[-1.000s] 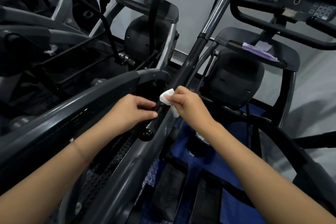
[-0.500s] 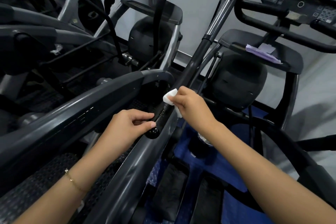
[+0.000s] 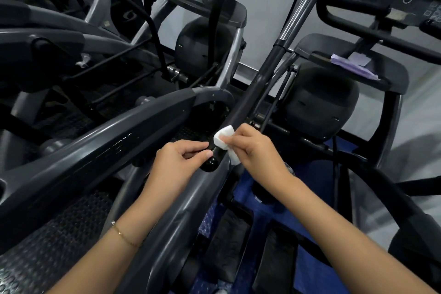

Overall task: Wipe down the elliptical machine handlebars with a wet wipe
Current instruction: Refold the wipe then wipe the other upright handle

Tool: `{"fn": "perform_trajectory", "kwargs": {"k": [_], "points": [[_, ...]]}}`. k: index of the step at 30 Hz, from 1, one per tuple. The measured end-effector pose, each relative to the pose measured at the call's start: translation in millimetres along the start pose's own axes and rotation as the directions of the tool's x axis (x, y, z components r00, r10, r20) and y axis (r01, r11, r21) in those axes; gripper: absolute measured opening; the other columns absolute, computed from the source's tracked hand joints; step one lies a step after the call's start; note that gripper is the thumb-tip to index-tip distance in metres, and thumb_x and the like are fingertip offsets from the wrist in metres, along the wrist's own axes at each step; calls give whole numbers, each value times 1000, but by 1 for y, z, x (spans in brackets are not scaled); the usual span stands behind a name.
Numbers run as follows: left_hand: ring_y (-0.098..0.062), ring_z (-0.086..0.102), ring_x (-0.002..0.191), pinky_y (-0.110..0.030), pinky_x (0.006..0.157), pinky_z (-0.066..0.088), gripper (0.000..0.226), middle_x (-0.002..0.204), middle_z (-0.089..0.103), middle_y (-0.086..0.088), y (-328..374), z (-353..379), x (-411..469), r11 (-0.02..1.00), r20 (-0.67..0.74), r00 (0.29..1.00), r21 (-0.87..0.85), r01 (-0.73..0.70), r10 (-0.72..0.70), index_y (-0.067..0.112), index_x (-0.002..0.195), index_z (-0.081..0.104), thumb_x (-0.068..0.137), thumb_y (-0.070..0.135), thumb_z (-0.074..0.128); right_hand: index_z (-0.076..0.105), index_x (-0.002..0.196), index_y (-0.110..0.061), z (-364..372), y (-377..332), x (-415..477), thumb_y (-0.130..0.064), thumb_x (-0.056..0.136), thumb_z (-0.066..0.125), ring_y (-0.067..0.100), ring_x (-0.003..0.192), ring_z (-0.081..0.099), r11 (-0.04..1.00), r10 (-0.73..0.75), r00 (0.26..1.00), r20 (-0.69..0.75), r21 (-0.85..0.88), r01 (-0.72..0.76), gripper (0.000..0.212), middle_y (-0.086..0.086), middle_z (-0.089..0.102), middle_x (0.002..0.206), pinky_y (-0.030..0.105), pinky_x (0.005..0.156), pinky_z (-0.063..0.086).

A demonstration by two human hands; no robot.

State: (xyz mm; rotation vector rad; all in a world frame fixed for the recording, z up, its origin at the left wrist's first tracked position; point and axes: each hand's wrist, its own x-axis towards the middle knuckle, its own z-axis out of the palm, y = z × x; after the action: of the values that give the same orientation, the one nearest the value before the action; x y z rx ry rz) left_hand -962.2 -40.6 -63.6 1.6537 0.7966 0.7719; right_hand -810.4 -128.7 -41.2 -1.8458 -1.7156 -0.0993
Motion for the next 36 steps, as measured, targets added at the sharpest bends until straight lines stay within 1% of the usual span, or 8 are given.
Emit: {"fn": "perform_trajectory", "kwargs": {"k": [5,15,19,23,27,30,33,36], "points": [[5,65,86,-10,82,49,30,98,67,16,-3,-4,1,1000,76,997,-28,1,2,17,105,71,76,10,74,72,97,-7,7,-4,0,-20,87,45,24,64,53,997,-6,995,-104,-79,-2,32,11,52,70,37,53,50],[-3,65,92,-17,89,48,31,97,69,12,-2,-14,10,997,188,982,-64,34,-22,25,95,70,72,4,76,71,98,-10,14,0,-6,-14,88,53,15,69,51,997,79,988,-136,23,-76,21,-1,48,75,19,64,41],[5,67,73,-9,73,52,23,77,73,13,4,-16,15,997,222,974,-55,53,-40,23,90,72,73,8,76,70,104,-15,12,-2,-15,-15,88,53,9,70,50,997,26,996,-82,78,-20,23,0,51,76,14,65,40],[3,61,64,-13,59,50,8,73,70,7,24,-11,31,991,167,983,-105,89,-70,29,75,72,82,30,68,73,96,-11,-2,5,15,-6,85,61,-1,69,49,984,135,981,-142,134,-116,17,-11,47,75,12,68,40],[-6,59,66,-12,60,52,11,74,63,-2,41,4,43,953,189,981,-292,84,-29,14,77,65,88,14,62,70,98,-9,-8,-16,35,-5,82,65,4,74,55,972,100,973,-208,231,-51,17,-4,55,84,18,70,47],[-8,61,67,-19,70,54,15,74,62,-4,36,-4,59,885,13,996,-459,84,-88,13,73,61,87,7,60,65,110,-9,-21,-4,46,-4,83,64,4,85,59,930,175,956,-234,357,-83,27,1,62,99,16,80,49],[-4,54,62,-13,65,46,10,67,61,6,23,-15,56,996,-228,970,11,-85,85,21,72,62,79,14,64,64,116,-11,-27,34,44,-3,88,56,11,103,60,995,76,992,-103,-55,-82,30,2,62,116,22,92,47],[-2,59,66,-18,64,47,8,74,66,7,9,-8,31,936,58,974,269,-226,218,21,83,65,80,14,64,63,119,-10,-16,59,34,2,87,55,26,113,59,952,-22,997,69,-302,42,35,9,61,125,37,94,50]]}}
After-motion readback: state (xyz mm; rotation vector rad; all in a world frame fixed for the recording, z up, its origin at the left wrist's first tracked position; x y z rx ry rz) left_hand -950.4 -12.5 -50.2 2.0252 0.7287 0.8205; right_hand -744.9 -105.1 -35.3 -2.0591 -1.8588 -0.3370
